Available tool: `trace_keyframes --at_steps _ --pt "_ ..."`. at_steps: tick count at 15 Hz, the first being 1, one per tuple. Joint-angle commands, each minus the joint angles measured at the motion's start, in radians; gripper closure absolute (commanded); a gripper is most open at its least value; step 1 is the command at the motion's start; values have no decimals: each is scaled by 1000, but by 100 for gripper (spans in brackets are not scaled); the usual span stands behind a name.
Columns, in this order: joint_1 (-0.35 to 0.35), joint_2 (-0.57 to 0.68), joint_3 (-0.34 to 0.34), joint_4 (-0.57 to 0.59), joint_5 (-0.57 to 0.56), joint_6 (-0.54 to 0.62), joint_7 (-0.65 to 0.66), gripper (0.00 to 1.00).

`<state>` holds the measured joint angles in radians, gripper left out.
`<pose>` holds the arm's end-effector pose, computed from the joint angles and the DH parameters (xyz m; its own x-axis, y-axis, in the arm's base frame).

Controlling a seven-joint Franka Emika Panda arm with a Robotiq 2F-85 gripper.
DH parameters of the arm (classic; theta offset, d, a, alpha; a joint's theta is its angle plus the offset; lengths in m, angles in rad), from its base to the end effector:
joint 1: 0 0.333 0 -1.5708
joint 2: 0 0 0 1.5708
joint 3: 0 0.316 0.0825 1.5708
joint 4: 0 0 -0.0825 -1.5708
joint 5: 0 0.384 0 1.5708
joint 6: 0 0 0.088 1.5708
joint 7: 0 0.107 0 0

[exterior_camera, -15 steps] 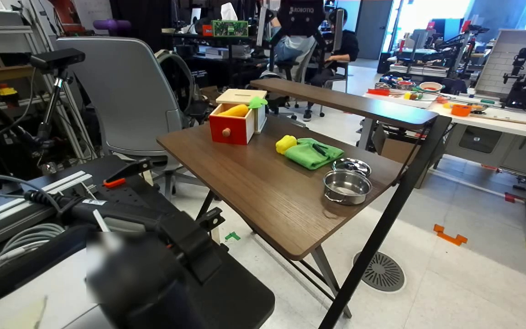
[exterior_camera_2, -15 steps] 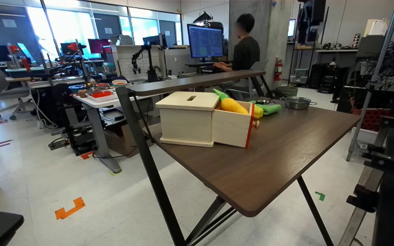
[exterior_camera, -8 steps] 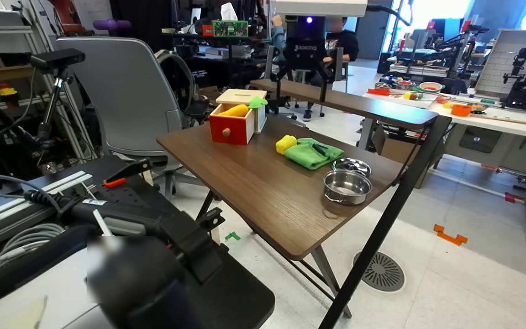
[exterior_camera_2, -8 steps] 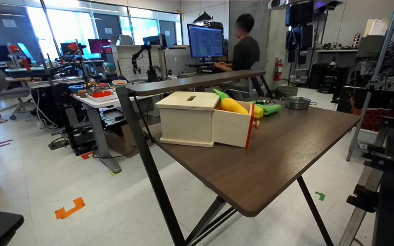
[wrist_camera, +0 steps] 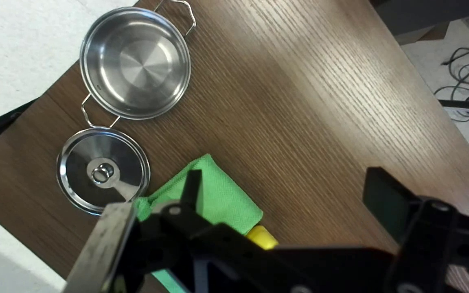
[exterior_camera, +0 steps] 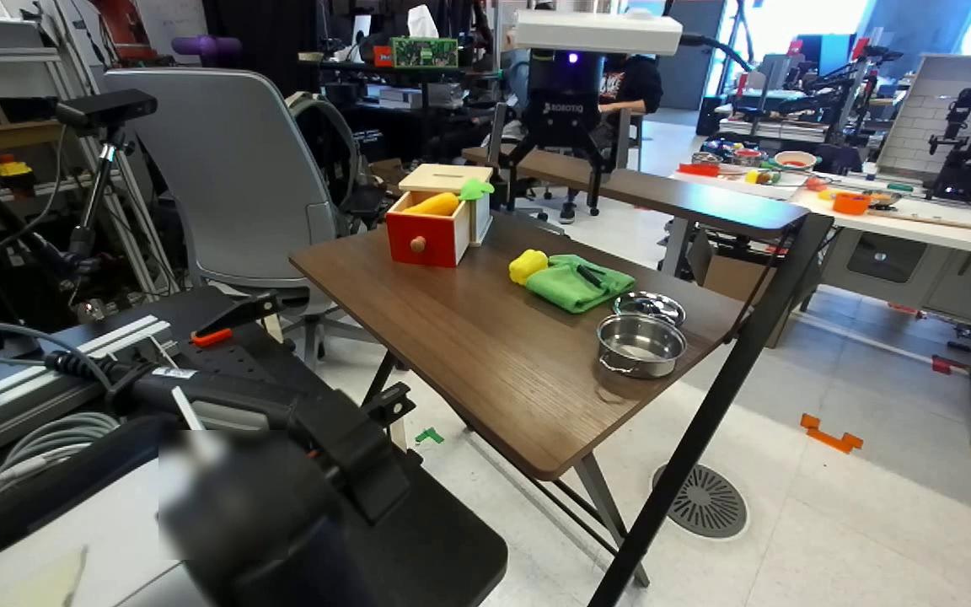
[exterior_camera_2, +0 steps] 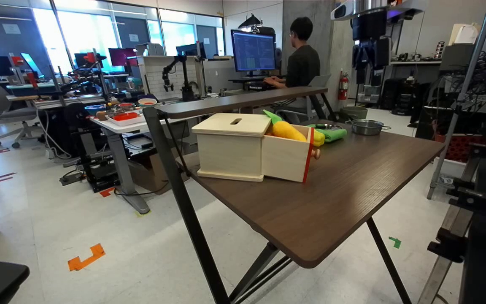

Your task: Unfold the green cloth once

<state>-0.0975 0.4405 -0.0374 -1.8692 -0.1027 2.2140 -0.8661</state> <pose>0.6203 -0.0863 0.2715 0.6900 0.7114 -0.1337 0.7162 -0.6977 -0.0157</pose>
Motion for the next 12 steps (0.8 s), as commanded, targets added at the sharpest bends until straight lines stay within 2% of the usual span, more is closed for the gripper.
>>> trace_keyframes --at_steps 1,6,12 --pt "-36 46 29 29 -14 7 -84 0" --pt "-49 116 30 71 -35 18 -155 0" --pt "-48 210 35 178 -59 40 -225 0"
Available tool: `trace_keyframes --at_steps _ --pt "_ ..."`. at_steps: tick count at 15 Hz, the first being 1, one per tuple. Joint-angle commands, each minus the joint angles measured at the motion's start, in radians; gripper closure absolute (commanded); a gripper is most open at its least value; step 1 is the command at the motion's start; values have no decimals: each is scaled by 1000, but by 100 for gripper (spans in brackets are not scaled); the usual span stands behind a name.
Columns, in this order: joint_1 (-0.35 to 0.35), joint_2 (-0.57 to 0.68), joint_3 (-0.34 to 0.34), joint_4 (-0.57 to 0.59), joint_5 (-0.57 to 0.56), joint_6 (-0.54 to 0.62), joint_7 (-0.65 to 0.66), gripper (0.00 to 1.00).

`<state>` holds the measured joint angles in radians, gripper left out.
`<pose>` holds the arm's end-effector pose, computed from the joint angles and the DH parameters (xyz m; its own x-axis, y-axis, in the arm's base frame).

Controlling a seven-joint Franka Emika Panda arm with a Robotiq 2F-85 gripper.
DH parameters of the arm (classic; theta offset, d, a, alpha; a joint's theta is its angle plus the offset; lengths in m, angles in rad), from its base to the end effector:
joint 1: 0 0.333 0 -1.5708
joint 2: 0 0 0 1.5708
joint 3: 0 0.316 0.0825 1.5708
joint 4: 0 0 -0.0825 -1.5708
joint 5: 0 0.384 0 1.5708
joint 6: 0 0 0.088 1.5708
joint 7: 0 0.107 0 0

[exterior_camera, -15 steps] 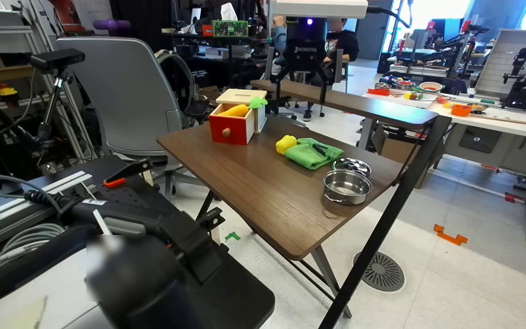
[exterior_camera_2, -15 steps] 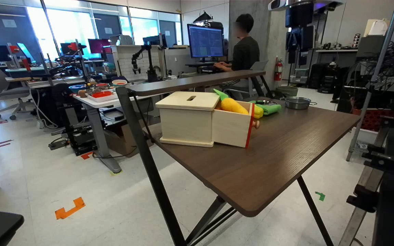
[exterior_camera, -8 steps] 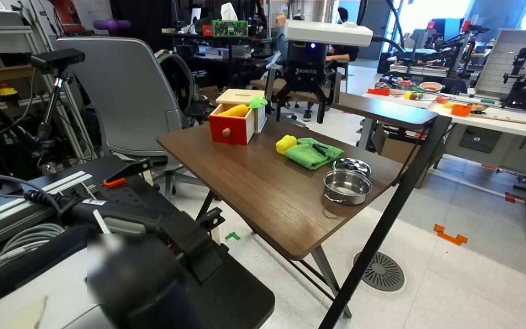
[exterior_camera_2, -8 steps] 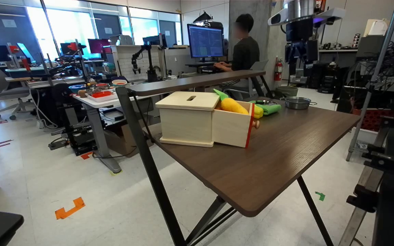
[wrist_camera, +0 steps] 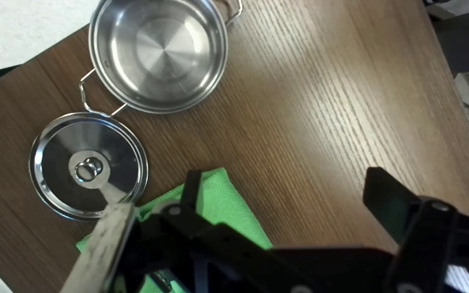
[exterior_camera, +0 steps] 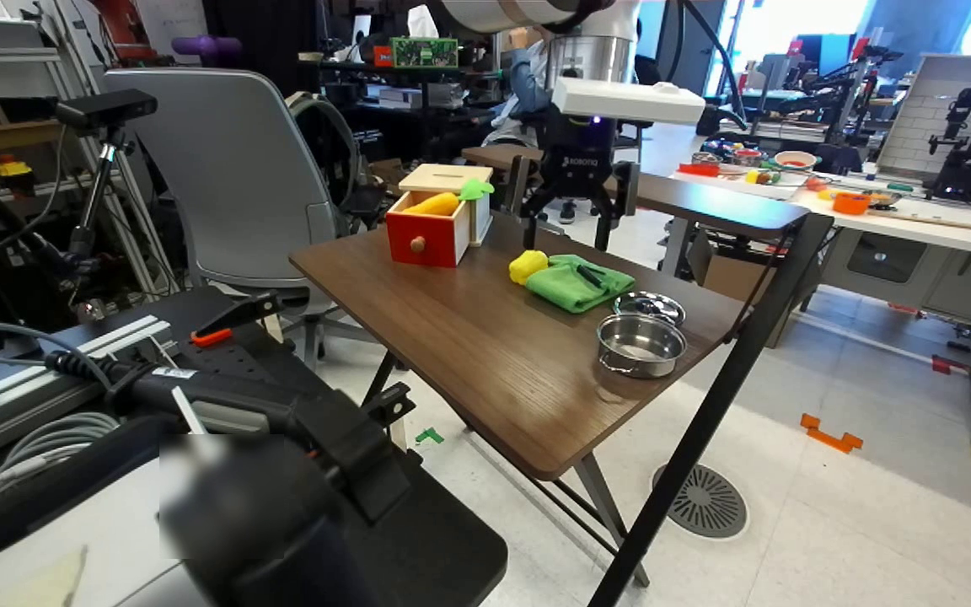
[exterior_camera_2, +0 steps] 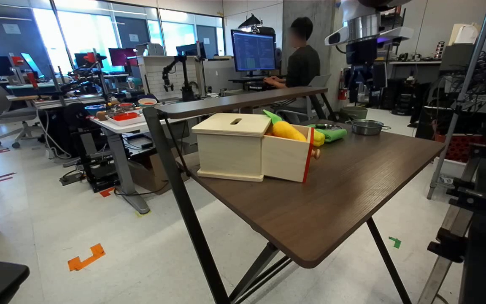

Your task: Unfold the green cloth once

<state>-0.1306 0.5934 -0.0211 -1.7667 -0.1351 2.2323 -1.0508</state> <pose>0.6401 -0.1010 0.2173 0.5361 0.8292 -0.1582 0.8327 -0.5502 -0.0618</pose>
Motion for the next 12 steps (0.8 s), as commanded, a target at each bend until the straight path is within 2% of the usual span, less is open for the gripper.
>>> trace_keyframes --at_steps 1,11,12 --pt "-11 76 18 100 -35 30 -45 0" --pt "-3 206 55 233 -49 53 -97 0" --pt "-4 215 57 245 -46 51 -101 13"
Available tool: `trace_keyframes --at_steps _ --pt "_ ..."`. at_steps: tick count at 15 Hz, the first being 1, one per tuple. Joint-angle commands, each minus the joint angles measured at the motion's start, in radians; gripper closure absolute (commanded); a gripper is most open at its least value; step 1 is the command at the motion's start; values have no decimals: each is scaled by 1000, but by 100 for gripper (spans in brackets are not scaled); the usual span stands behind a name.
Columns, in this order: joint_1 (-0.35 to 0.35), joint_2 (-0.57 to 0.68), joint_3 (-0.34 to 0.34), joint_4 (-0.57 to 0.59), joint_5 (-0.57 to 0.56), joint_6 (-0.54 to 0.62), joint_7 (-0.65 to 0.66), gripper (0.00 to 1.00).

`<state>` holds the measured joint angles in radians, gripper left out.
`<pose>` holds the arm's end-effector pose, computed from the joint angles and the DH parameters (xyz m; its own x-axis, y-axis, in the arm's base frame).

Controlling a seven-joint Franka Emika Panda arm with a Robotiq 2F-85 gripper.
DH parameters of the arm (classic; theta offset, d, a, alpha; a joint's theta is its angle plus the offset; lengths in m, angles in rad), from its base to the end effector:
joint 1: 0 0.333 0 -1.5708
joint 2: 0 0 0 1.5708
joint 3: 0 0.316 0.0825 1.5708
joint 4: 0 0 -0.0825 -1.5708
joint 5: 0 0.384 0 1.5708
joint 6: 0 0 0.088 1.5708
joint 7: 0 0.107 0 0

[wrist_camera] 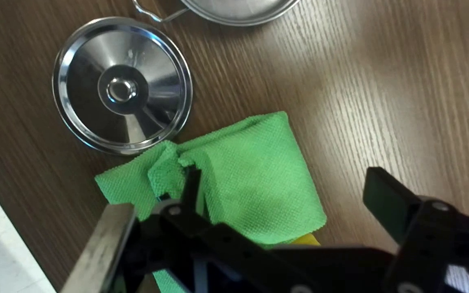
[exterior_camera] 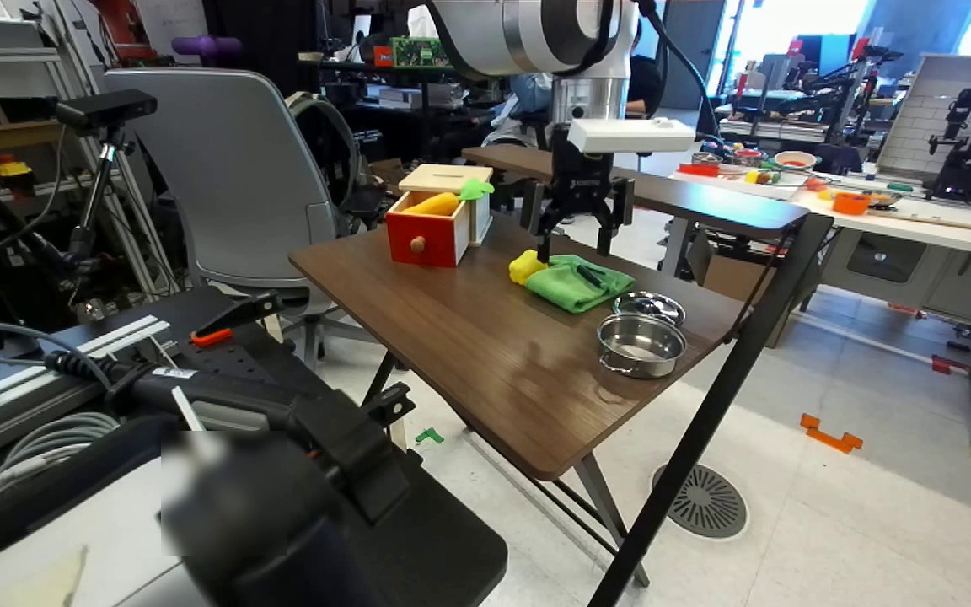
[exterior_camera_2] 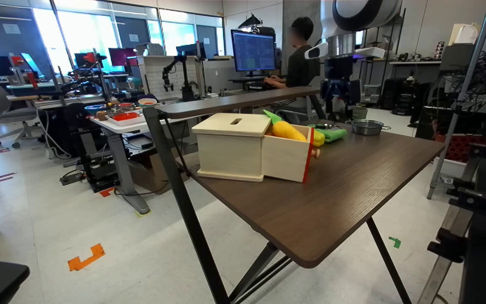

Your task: Unfold the green cloth once

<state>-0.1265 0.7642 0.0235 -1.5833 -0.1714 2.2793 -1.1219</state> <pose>0.6864 -0.0771 0.1813 0.4230 0.8972 -0.1268 0.9032 -0.4287 -0.0199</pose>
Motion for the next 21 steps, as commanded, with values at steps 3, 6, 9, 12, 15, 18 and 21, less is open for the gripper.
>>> trace_keyframes --at_steps 3,6,9,12,15,18,21 --pt "-13 69 18 90 -4 -2 -46 42" --pt "-16 87 20 107 -1 -4 -55 6" --pt "-18 101 20 127 1 -10 -59 0" --pt "-18 113 20 144 1 -11 -63 25" --pt "-18 120 21 153 2 -15 -69 47" --pt "-20 132 20 165 4 -18 -73 71" --pt "-20 148 18 183 3 -21 -73 75"
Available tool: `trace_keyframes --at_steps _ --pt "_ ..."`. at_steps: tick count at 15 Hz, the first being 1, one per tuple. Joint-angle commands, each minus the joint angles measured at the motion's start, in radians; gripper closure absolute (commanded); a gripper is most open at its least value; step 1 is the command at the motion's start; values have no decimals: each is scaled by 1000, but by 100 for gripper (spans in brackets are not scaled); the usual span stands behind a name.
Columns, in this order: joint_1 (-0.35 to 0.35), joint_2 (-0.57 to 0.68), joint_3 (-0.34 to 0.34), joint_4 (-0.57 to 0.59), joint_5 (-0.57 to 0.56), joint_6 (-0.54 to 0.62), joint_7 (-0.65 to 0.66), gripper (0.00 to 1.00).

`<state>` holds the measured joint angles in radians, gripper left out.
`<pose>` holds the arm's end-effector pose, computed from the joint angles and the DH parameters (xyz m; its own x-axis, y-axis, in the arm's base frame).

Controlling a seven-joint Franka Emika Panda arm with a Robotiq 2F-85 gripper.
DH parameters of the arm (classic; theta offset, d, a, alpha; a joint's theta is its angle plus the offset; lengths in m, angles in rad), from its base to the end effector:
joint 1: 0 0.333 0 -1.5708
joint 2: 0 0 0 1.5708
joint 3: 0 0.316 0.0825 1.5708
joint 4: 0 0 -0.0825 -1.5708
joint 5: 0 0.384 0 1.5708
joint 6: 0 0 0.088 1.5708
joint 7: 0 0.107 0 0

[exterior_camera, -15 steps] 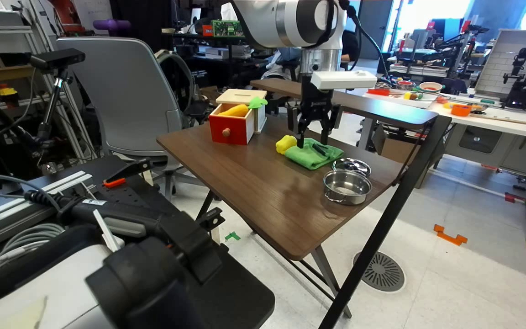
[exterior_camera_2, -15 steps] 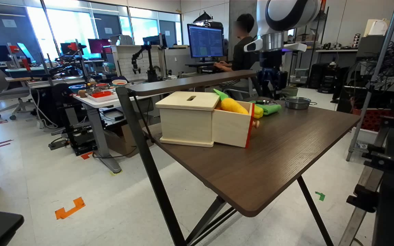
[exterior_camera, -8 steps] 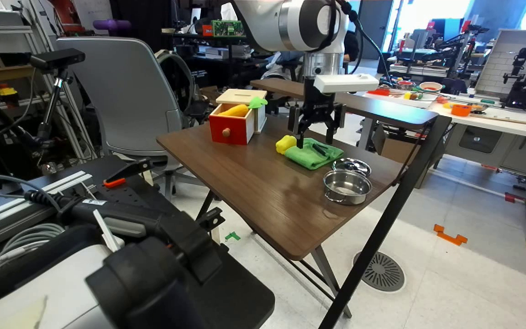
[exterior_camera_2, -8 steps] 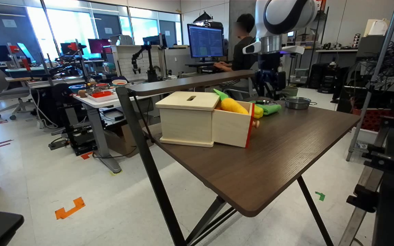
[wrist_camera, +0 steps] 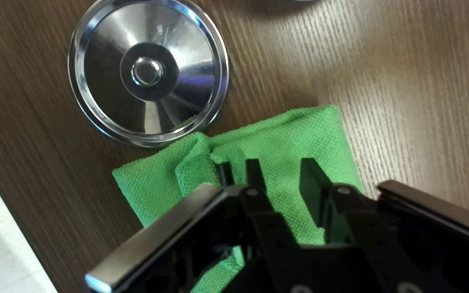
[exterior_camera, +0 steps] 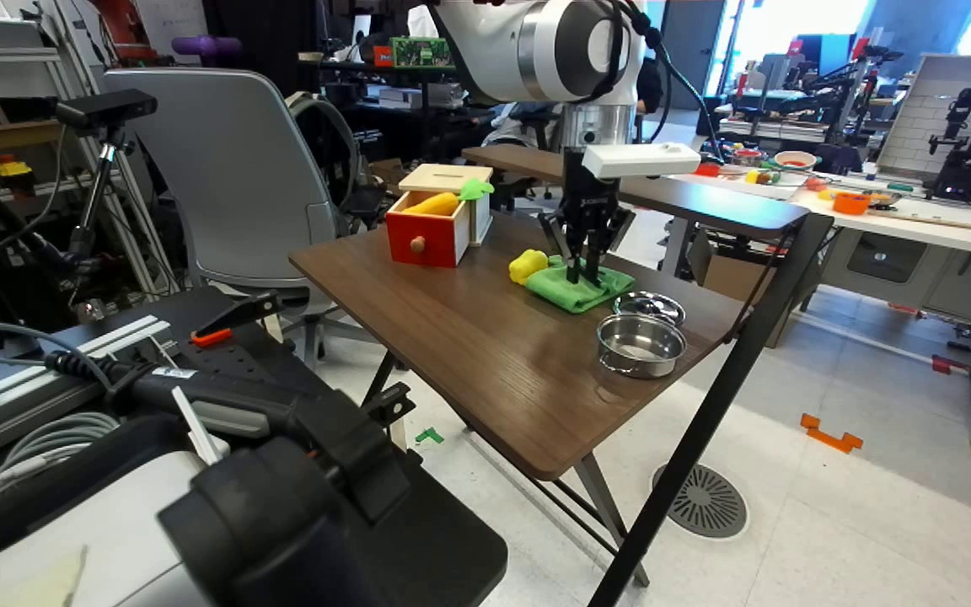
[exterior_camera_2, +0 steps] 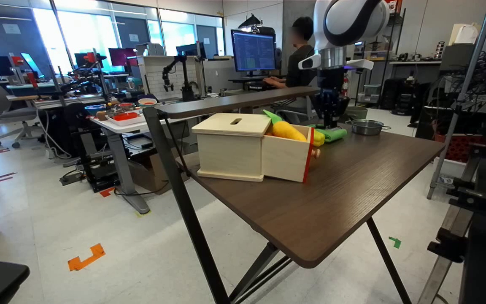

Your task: Unfold the green cloth once

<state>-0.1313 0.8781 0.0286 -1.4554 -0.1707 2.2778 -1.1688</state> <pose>0.7081 -0.0806 0.1543 0.3858 0.9152 -0.1165 0.9206 -0.3901 -0.0155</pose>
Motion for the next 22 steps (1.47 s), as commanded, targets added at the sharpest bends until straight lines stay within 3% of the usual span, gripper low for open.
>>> trace_keyframes --at_steps 1,2,7,8,9,11,17,22 --pt "-15 38 12 62 2 -21 -26 76" --pt "-14 40 12 68 1 -21 -25 58" --pt "-14 48 13 91 2 -22 -30 25" --pt "-13 51 13 96 1 -26 -31 30" --pt "-11 54 10 101 -2 -31 -31 60" --pt "-12 58 12 105 -1 -33 -35 57" --pt "-13 84 12 131 1 -44 -41 99" --pt "-16 111 10 163 2 -63 -44 100"
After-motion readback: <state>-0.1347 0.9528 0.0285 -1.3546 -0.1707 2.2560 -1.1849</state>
